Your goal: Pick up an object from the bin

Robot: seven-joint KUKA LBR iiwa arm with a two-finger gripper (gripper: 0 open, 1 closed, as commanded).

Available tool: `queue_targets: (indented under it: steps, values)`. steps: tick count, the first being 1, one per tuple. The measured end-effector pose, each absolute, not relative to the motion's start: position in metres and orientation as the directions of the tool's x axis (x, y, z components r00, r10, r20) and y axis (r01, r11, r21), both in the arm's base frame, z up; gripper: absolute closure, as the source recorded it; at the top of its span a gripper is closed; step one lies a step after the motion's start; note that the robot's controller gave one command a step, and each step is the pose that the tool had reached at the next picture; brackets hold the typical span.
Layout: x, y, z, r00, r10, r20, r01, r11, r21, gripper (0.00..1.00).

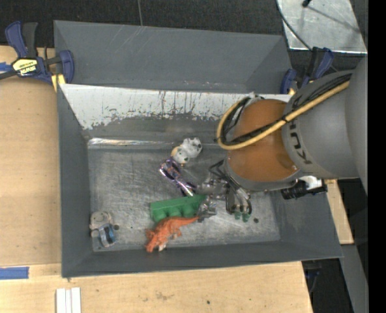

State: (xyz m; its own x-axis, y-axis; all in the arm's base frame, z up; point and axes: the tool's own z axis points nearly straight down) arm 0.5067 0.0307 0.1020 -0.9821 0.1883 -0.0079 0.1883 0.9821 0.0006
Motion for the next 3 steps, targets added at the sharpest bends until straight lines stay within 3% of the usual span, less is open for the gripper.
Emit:
queue_targets:
  steps: [1, 2, 3]
  values:
    - [0.507, 0.031, 0.102, -0.982, 0.187, -0.008, 0.187, 0.982, 0.000, 1.00]
    - [0.500, 0.033, 0.141, -0.978, 0.208, 0.004, 0.208, 0.978, -0.002, 1.00]
    - [0.500, 0.048, 0.202, -0.977, 0.212, 0.002, 0.212, 0.977, -0.001, 1.00]
